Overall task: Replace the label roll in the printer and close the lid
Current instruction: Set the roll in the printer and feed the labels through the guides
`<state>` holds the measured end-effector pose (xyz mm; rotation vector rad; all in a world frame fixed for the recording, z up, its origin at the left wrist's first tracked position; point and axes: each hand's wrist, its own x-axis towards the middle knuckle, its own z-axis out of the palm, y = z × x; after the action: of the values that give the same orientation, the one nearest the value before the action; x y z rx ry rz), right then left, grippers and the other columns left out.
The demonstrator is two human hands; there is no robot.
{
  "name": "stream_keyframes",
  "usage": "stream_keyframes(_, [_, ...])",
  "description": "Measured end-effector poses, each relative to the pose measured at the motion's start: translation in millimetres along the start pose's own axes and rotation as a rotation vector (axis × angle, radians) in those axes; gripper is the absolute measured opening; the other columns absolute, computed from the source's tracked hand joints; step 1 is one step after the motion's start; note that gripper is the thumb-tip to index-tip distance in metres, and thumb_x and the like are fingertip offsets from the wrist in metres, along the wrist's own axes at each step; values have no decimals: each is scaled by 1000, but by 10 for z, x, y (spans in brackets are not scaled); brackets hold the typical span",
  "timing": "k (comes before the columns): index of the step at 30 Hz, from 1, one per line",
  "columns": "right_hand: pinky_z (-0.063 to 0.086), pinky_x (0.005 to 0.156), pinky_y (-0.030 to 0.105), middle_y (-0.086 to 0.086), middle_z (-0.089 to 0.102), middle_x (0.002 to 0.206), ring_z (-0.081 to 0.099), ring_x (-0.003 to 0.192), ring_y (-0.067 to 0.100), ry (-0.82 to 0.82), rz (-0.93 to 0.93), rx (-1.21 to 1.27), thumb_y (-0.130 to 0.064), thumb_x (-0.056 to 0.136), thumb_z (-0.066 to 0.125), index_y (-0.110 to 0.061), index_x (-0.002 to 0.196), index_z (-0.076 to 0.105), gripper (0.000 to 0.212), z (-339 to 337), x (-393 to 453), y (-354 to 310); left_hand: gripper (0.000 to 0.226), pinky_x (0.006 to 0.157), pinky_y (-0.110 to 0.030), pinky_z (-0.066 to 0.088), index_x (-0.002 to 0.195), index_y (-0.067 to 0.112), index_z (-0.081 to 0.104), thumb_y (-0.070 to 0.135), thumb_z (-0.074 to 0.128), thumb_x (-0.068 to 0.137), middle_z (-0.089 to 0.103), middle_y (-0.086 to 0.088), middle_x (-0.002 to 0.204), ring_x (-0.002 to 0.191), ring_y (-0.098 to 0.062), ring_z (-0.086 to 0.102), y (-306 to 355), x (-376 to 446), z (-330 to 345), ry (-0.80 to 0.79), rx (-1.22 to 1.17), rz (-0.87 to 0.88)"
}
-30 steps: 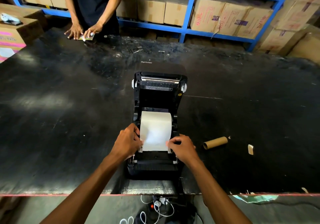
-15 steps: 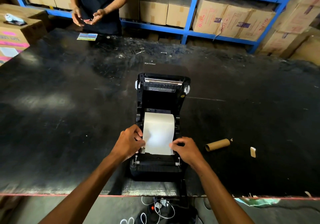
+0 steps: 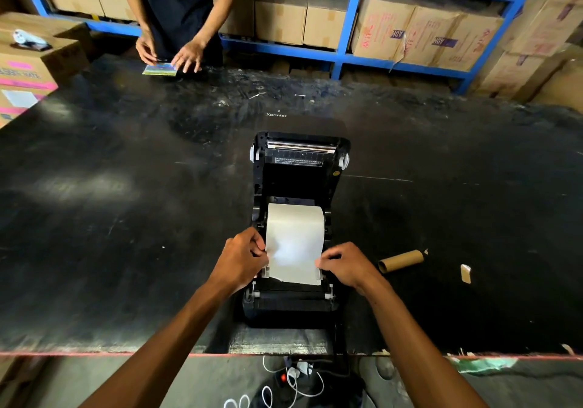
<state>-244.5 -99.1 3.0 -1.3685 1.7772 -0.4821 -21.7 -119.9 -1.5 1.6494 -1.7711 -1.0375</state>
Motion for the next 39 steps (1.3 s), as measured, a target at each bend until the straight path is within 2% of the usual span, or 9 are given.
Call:
stream_keyframes(5, [49, 92, 45, 2, 74, 80, 66, 86, 19, 24, 6, 68, -26, 78, 69, -16, 70, 73, 13, 47, -56, 14, 21, 50, -32, 58, 77, 14, 53, -1, 68, 76, 69, -12, 76, 53, -21, 64, -4, 53, -65, -90, -6, -24])
stream_keyframes(10, [50, 90, 42, 12, 73, 89, 66, 90, 23, 26, 18, 110, -20, 81, 68, -6, 80, 74, 16, 48, -67, -15, 20, 44, -26, 54, 76, 11, 51, 0, 68, 79, 66, -8, 70, 48, -17, 60, -9, 14, -35, -11, -66, -12])
stream_keyframes(15, [47, 94, 34, 4, 72, 97, 64, 98, 16, 27, 41, 186, -22, 84, 66, -8, 91, 75, 18, 59, -67, 4, 21, 48, -26, 53, 80, 12, 51, -2, 66, 79, 69, -14, 81, 52, -19, 62, 20, 51, -57, -107, -6, -42])
stream_keyframes(19, [44, 91, 29, 1, 68, 103, 60, 102, 13, -41, 54, 131, -22, 86, 64, -10, 101, 73, 21, 29, -85, 6, 22, 42, -24, 51, 80, 13, 50, 0, 67, 78, 71, -9, 77, 48, -17, 62, 46, 20, -39, -43, -64, -60])
stream_keyframes(21, [45, 86, 28, 4, 70, 100, 61, 95, 12, -33, 37, 130, -19, 85, 64, -8, 96, 74, 18, 20, -95, -18, 20, 45, -29, 55, 80, 12, 51, -1, 66, 78, 69, -10, 76, 54, -21, 63, 34, 9, -31, -25, -50, -48])
stream_keyframes(25, [51, 92, 45, -7, 70, 92, 64, 92, 12, 177, -88, 100, -25, 74, 74, -26, 74, 70, 4, 53, -203, 24, 19, 59, -43, 58, 82, 12, 52, 3, 68, 75, 65, -10, 77, 58, -25, 62, 77, 23, -17, -19, 14, -103])
stream_keyframes(28, [32, 108, 39, -9, 44, 136, 36, 126, 12, 197, -226, 28, -31, 70, 77, -33, 80, 66, 15, 104, -433, 113, 20, 62, -39, 56, 82, 15, 51, 8, 67, 74, 58, -2, 71, 55, -18, 55, 146, 15, 26, 13, 81, -124])
stream_keyframes(30, [17, 108, 35, -12, 22, 151, 14, 132, 9, 153, -329, -111, -34, 69, 77, -34, 89, 68, 22, 162, -540, 153, 22, 62, -39, 56, 88, 13, 51, 10, 68, 74, 58, -1, 70, 54, -17, 56, 172, 12, 31, 14, 89, -139])
stream_keyframes(39, [6, 105, 19, -3, 21, 155, 13, 142, 17, 191, -438, -185, -31, 76, 69, -23, 84, 75, 13, 369, -508, 252, 30, 51, -32, 52, 99, 10, 50, 7, 67, 74, 60, -4, 73, 56, -18, 59, 183, -50, 6, 42, 11, -147])
